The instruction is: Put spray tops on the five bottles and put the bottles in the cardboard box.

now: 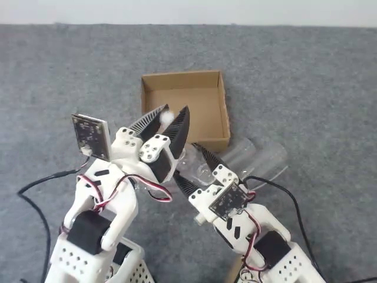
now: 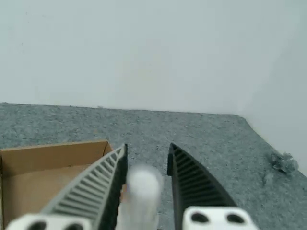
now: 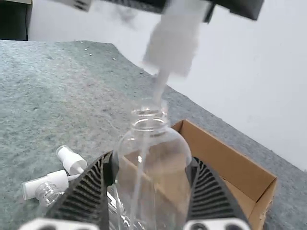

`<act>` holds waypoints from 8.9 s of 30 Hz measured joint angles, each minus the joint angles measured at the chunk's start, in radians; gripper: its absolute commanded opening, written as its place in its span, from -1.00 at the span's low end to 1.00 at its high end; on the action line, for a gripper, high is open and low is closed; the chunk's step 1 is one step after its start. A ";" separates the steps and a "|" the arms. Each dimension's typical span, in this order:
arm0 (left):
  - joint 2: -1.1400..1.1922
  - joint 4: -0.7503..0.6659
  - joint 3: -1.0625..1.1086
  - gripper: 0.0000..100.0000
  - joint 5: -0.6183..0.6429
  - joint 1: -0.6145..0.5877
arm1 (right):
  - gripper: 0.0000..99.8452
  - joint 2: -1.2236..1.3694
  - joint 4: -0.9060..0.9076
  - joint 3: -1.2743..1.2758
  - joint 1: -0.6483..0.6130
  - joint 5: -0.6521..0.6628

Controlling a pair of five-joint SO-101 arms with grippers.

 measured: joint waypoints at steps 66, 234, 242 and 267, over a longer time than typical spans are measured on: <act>0.000 0.109 0.091 -0.59 -0.081 -0.321 | -0.93 0.000 -0.002 0.000 0.091 -0.061; 0.000 -0.054 0.451 -0.60 -0.239 -0.647 | -0.69 2.185 -0.692 -1.295 0.430 -0.261; 0.000 -0.054 0.451 -0.60 -0.241 -0.647 | -0.61 2.185 -0.663 -1.303 0.430 -0.262; 0.000 -0.054 0.451 -0.60 -0.241 -0.647 | -0.49 1.938 -0.362 -1.281 0.420 -0.264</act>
